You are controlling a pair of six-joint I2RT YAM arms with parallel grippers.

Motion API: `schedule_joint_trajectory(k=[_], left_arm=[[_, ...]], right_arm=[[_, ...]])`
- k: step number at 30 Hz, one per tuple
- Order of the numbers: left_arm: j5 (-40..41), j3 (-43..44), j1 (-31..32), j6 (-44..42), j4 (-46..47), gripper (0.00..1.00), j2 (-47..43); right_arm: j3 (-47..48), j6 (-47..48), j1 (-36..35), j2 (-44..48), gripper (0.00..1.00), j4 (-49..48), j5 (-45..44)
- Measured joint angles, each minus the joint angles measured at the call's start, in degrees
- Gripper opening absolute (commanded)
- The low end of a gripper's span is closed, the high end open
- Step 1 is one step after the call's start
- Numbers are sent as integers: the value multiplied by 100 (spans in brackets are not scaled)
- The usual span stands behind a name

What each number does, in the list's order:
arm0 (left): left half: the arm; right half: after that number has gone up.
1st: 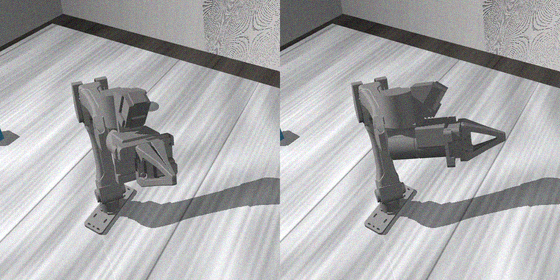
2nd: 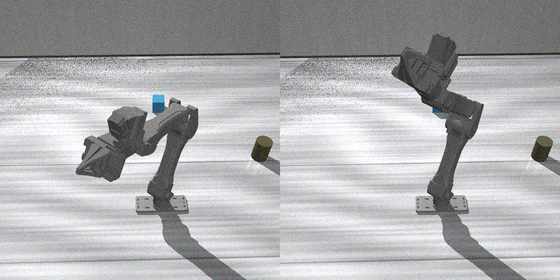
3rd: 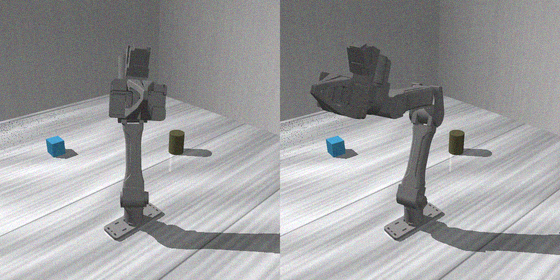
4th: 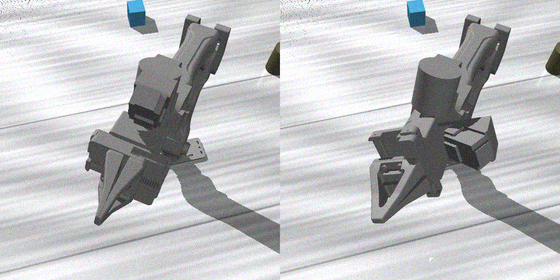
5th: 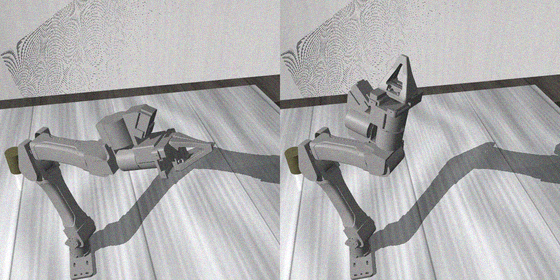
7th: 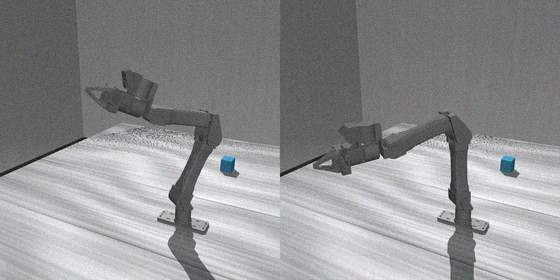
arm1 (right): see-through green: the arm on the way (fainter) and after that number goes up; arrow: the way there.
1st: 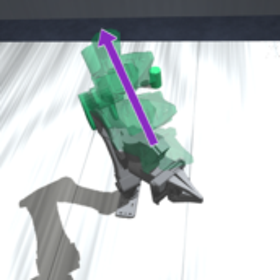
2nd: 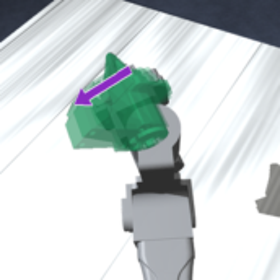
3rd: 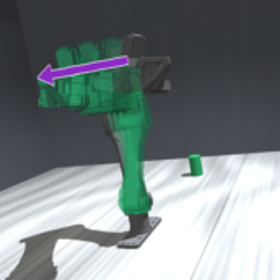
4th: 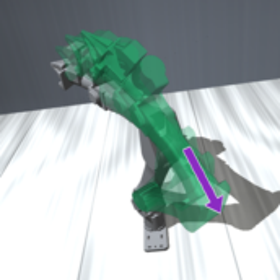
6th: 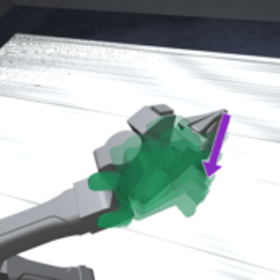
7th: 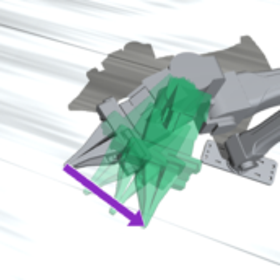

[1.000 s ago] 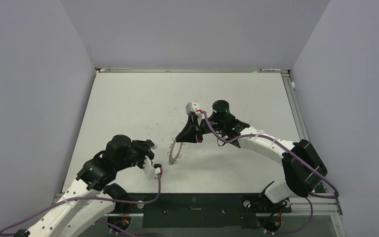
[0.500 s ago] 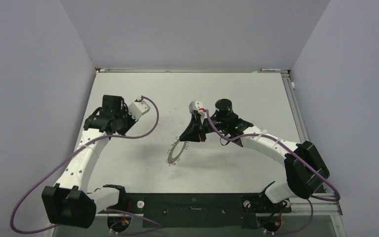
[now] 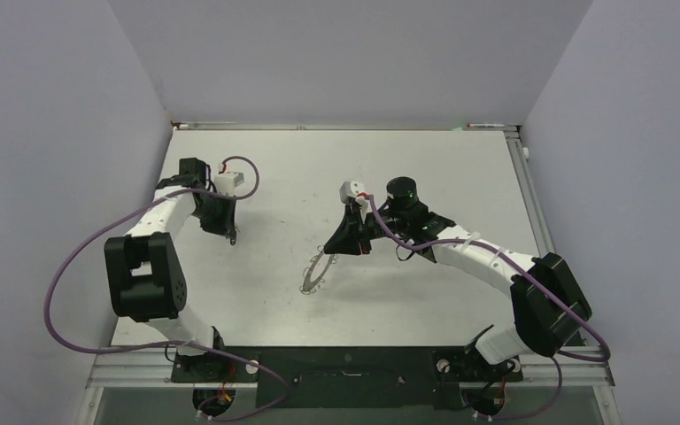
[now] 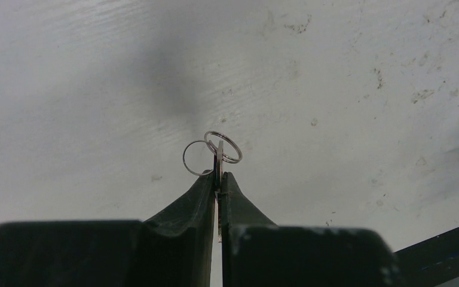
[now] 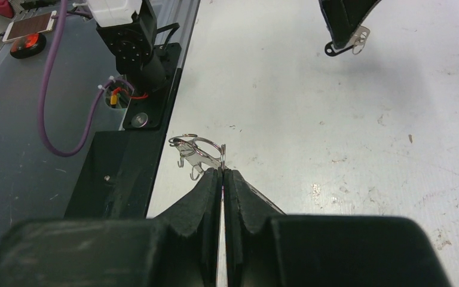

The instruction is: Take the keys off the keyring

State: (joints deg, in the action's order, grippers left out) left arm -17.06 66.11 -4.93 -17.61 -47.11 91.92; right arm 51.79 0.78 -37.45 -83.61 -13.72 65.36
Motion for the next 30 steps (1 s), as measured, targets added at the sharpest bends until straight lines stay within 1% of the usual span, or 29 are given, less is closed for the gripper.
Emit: schedule_joint_trajectory(k=[7,9,12,17,20,21,22,24,26,30], left_arm=[[-269,247,0,227,264,0,935],[-337,367,0,238,293,2,1134],[-396,520,0,223,310,12,1373],[-313,787,-13,166,232,35,1683],[-179,798,-28,136,197,43,1707],[-140,811,-33,127,177,48,1707],[-107,828,-39,114,164,49,1707],[-68,883,-44,70,103,54,1685],[-63,916,-44,37,61,62,1582],[-181,918,-42,-44,-35,74,1069]], right_arm=[[15,4,2,-2,5,103,-4],[20,7,2,0,5,118,-4],[26,9,2,-2,5,162,-7],[55,26,2,-4,5,234,-35],[140,33,2,-4,5,319,-74],[177,55,2,-4,5,354,-94],[203,74,2,-4,5,387,-111],[247,118,2,-4,5,452,-155],[262,136,2,-4,5,490,-199],[264,109,2,-7,5,527,-267]])
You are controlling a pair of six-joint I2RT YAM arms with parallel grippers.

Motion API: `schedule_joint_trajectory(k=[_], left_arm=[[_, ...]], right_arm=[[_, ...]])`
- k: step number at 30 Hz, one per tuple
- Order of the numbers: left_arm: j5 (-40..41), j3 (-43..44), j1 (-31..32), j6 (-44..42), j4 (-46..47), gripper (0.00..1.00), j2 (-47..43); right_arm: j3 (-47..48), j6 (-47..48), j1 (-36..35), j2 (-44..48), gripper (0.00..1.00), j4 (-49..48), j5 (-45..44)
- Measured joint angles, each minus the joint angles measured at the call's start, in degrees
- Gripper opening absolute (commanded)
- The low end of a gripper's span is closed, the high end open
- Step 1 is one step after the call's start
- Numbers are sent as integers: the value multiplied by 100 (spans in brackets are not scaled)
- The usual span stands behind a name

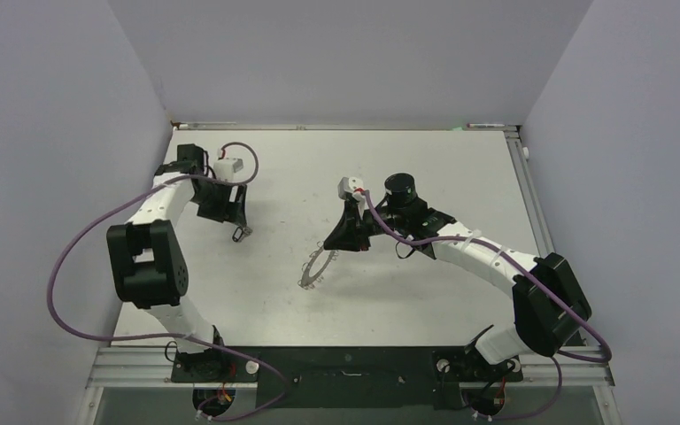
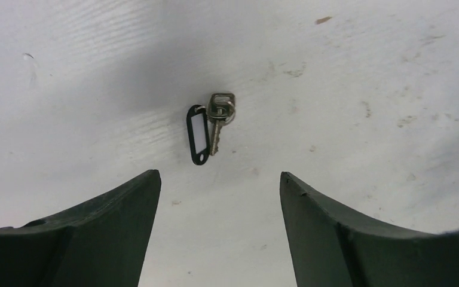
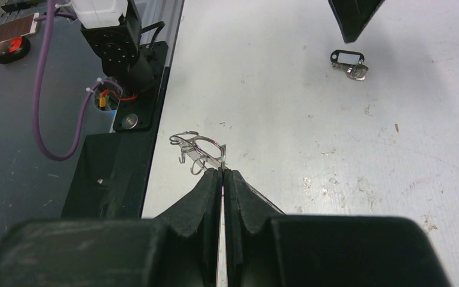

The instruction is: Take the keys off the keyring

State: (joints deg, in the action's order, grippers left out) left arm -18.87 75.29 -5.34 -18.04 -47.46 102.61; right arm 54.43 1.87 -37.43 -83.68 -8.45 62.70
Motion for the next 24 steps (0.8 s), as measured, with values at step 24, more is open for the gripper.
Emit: schedule_joint_trajectory(k=[24], left_arm=[[-2218,-2203,2570,1834,1143,74,-3910]], right_arm=[[173,-756,103,-411,5,-332,-455]])
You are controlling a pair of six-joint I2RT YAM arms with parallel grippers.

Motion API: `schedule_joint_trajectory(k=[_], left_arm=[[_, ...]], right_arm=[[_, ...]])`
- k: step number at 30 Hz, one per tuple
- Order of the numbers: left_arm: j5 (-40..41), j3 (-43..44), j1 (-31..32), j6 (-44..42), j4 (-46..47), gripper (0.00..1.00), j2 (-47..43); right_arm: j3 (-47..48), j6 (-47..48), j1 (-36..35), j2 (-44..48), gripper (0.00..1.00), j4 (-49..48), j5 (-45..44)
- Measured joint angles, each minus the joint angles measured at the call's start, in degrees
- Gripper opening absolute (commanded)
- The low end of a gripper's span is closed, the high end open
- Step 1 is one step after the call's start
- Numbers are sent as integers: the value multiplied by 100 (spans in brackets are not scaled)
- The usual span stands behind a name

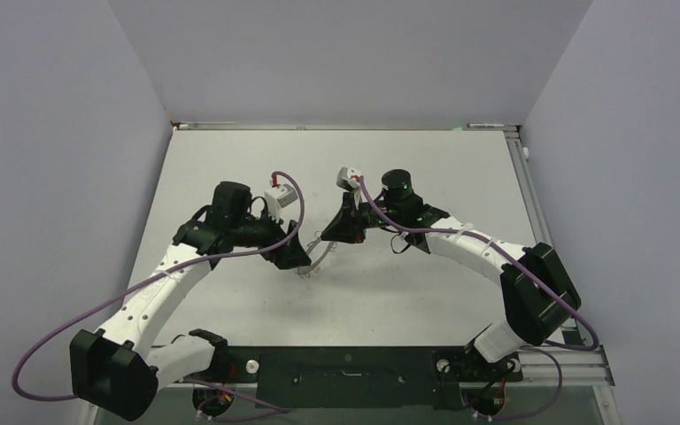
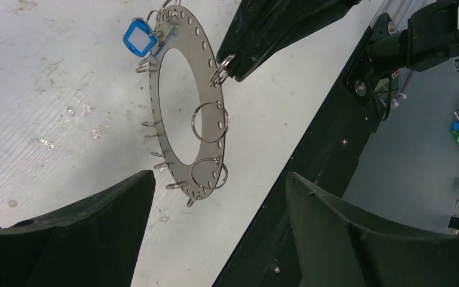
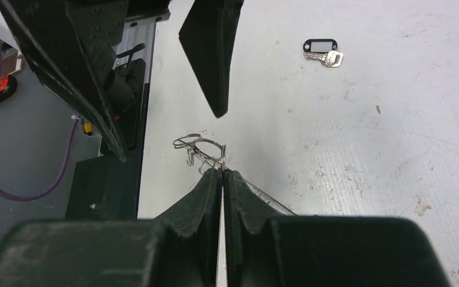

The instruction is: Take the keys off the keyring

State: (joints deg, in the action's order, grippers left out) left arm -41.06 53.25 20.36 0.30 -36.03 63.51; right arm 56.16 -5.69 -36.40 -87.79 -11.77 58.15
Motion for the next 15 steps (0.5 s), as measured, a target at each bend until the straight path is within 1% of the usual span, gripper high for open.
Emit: schedule_joint_trajectory(k=[3,4,11,15], left_arm=[[188,-195,284,236,306,68,31],[262,-236,348,278,387,63,37],[706,-280,627,463,704,40,264],[846,-280,699,533,765,20,450]], right_arm=[[11,-4,0,-13,5,-7,-15],[20,-4,0,-20,5,-9,-15],[131,-22,-2,-103,5,-17,-20],[177,-20,-28,-210,5,-13,-20]])
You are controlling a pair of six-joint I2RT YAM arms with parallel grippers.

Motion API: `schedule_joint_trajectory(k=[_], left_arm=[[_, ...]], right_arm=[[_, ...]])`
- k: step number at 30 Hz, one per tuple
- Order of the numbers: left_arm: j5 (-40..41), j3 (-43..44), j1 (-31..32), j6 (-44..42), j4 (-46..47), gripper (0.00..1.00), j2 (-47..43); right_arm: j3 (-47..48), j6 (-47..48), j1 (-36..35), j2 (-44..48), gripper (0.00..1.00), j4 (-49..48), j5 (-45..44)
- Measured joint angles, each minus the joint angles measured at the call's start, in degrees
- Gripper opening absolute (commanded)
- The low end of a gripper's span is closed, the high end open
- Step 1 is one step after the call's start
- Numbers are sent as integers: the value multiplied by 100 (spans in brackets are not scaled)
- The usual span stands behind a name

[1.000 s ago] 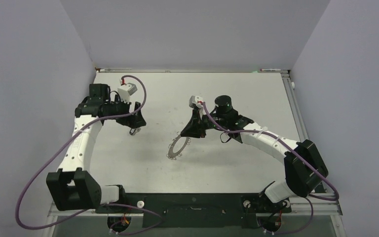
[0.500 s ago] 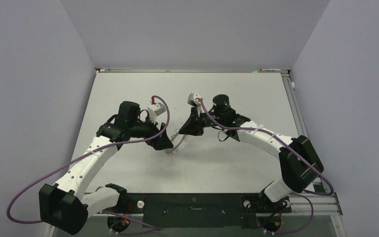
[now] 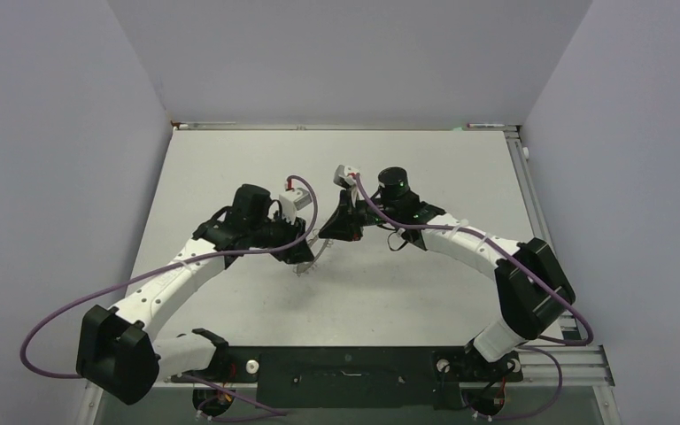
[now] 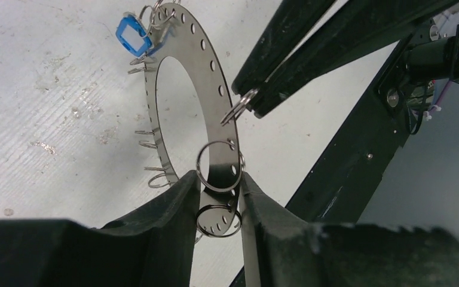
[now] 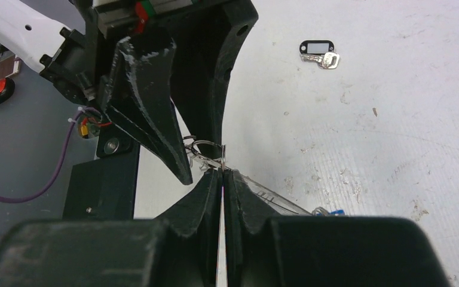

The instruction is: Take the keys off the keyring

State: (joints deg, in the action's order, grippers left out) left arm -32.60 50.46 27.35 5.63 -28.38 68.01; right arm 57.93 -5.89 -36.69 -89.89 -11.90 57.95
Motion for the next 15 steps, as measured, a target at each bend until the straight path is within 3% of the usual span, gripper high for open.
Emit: schedule_joint_trajectory(k=[4,8,11,15], left_arm=[[87,17,4,118,-9,2,192],[92,133,-7,468,-66,0,249],[63,251,-72,828,-118,0,249],[-107,326,-437,1707,-168,0,284]], right_arm=[[50,28,-15,-96,6,22,-17],[291,160,-2,-205,36,254,-103],[566,293,37,-208,68,437,-186],[1051,693,170,-203,91,876,-411]])
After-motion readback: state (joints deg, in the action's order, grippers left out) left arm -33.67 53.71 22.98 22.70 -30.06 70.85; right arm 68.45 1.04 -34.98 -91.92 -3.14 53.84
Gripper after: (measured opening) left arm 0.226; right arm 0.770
